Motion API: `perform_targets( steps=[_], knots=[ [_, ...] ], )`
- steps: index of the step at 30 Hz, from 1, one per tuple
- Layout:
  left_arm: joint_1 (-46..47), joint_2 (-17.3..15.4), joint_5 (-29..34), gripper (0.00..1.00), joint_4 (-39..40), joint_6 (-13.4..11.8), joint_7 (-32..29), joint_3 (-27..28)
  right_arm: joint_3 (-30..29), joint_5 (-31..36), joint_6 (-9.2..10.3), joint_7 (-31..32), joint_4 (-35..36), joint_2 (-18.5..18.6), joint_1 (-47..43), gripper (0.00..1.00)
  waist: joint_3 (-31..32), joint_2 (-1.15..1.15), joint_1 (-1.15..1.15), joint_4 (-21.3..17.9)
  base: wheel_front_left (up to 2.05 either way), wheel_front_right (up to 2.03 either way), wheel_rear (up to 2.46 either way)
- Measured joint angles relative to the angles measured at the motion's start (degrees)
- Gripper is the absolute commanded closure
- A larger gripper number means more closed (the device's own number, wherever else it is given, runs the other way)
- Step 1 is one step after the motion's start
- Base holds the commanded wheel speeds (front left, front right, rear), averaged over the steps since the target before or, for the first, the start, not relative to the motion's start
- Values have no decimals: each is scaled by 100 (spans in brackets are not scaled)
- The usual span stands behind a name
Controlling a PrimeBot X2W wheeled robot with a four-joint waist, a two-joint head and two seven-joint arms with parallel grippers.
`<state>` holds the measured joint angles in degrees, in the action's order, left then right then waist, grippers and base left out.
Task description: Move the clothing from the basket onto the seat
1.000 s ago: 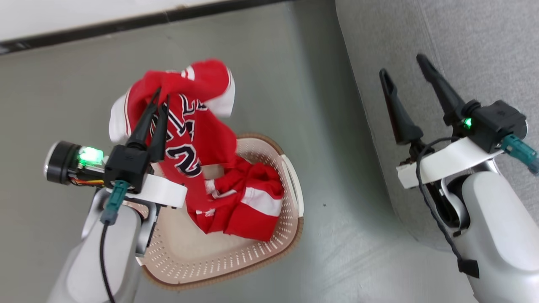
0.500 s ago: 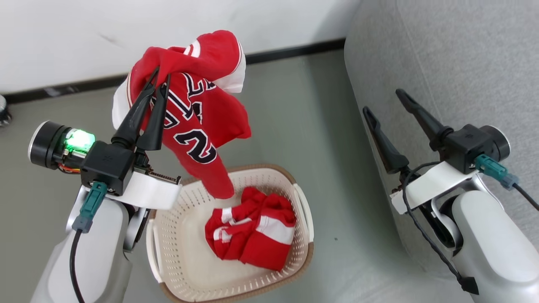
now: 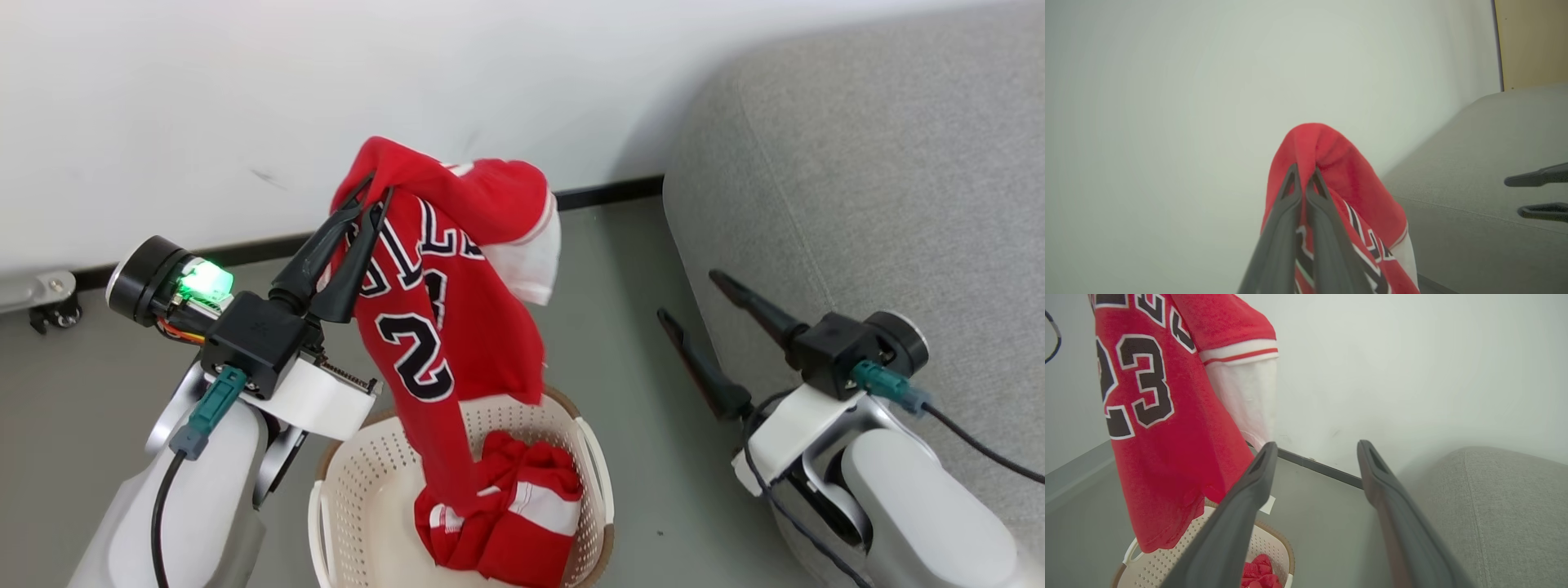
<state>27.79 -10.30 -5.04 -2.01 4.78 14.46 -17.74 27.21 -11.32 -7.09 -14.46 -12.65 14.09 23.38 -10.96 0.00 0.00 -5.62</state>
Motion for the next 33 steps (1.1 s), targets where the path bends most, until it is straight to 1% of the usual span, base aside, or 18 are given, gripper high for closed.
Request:
perform_targets(
  steps=[5,9,10,11,16,18,20,26,33],
  knots=[
    [32,-64,0,100,114,94,0,-174,553,-234,0,0,-109,267,2,0,295,0,0,17,0,0,0],
    [171,-57,-63,100,271,145,0,-293,983,-504,0,19,-107,393,15,0,511,0,0,41,0,0,0],
    [171,-57,-63,100,271,145,0,-293,983,-504,0,19,-107,393,15,0,511,0,0,41,0,0,0],
    [231,-54,-74,100,349,148,1,-342,1195,-645,0,45,-94,468,44,0,609,0,0,55,0,0,0],
    [264,-41,-233,100,419,151,26,-467,1690,-781,-4,190,-76,695,307,0,827,0,0,93,0,0,0],
    [264,-38,-257,100,414,152,26,-488,1791,-827,-4,214,-64,710,383,0,867,0,0,100,0,0,0],
    [264,-40,-288,100,400,198,26,-528,2052,-921,-4,267,-23,732,533,0,939,0,0,114,0,0,0],
    [264,-29,-354,100,338,201,-34,-720,2826,-1243,-5,347,67,719,784,0,1121,0,0,170,0,0,0],
    [264,9,-413,100,381,224,-129,-929,3296,-1360,-5,394,20,722,1157,0,1263,0,0,277,0,0,0]
  ],
)
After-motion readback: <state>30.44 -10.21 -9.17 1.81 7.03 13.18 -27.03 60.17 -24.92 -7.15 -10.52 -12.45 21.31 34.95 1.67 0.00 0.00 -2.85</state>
